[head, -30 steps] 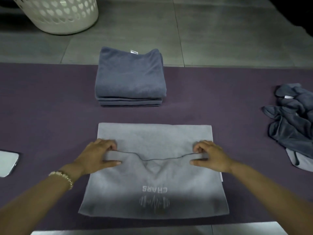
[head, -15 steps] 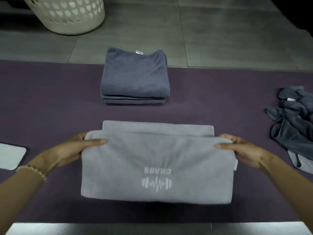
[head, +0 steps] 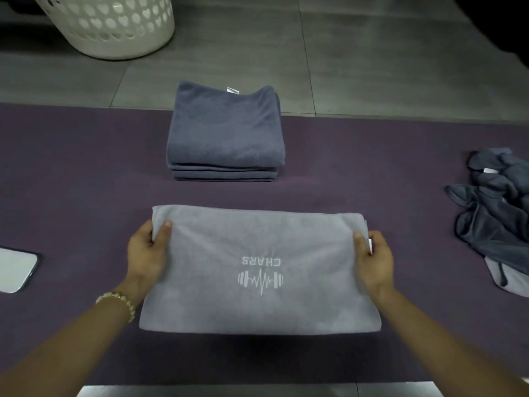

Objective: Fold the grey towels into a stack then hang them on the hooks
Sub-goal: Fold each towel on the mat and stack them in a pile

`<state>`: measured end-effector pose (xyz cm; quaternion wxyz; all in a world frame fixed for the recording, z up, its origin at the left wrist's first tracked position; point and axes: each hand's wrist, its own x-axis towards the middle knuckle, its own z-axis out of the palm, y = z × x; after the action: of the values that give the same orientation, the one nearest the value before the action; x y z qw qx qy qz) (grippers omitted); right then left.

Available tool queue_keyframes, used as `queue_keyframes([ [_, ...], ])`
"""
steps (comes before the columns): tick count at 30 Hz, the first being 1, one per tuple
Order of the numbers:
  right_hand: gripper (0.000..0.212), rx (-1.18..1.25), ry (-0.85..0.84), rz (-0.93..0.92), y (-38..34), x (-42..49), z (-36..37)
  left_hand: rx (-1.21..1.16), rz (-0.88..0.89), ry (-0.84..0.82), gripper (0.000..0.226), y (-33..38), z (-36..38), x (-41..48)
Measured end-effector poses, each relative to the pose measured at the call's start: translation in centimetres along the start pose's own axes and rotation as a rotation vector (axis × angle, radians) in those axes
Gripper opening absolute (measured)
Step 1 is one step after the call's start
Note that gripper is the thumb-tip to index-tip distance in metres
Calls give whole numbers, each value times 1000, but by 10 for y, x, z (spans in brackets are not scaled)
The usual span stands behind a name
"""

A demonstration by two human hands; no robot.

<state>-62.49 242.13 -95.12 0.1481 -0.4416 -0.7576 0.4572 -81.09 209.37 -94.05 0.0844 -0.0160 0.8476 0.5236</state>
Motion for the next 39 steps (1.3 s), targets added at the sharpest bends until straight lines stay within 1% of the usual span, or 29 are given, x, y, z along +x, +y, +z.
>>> queue_keyframes([
  [3, 31, -4, 59, -26, 1, 3, -3, 26, 25, 13, 26, 8, 8, 12],
  [5, 29, -12, 50, -9, -1, 7, -2, 91, 5, -7, 27, 6, 16, 25],
  [7, 30, -39, 3, 55, 1, 13, 2, 169, -91, -34, 33, -3, 21, 37],
  [10, 30, -77, -100, 184, 3, 22, 1, 224, -258, -45, 27, -15, 21, 46],
  [13, 31, 6, -151, 277, 2, 21, -9, 238, -286, -85, 34, -21, 11, 39],
  [14, 32, 25, -179, 315, 3, 18, -15, 244, -295, -116, 38, -21, 5, 33],
  [16, 38, 52, -304, 412, 5, 5, -27, 249, -325, -226, 44, -20, -8, 17],
  [18, 33, 39, -426, 462, 9, -13, -38, 299, -314, -356, 39, -23, -18, -3],
  [19, 29, 10, -450, 447, 11, -23, -41, 339, -282, -383, 35, -25, -21, -13],
  [20, 26, -27, -439, 419, 16, -31, -42, 371, -235, -364, 32, -29, -22, -22],
  [22, 30, -105, -336, 346, 25, -45, -37, 381, -153, -244, 36, -40, -23, -39],
  [24, 36, -166, -192, 232, 32, -55, -29, 369, -87, -121, 38, -49, -22, -49],
  [25, 38, -177, -129, 164, 33, -57, -27, 356, -72, -83, 37, -51, -21, -52],
  [27, 38, -170, -51, 74, 36, -60, -26, 333, -69, -60, 35, -53, -21, -55],
  [29, 37, -213, -26, 49, 42, -61, -28, 337, -63, -73, 34, -53, -21, -57],
  [32, 36, -288, -35, 95, 52, -62, -26, 371, -59, -88, 31, -55, -23, -57],
  [35, 33, -293, 9, 118, 50, -62, -28, 407, -70, -49, 26, -55, -26, -58],
  [36, 31, -331, 44, 82, 47, -63, -28, 429, -75, -34, 25, -55, -27, -59],
  [37, 31, -386, 81, 0, 44, -64, -28, 449, -81, -31, 26, -56, -29, -60],
  [38, 33, -438, 97, -114, 41, -66, -26, 466, -81, -40, 28, -55, -30, -60],
  [39, 38, -486, 69, -230, 38, -68, -22, 478, -73, -57, 31, -54, -31, -61],
])
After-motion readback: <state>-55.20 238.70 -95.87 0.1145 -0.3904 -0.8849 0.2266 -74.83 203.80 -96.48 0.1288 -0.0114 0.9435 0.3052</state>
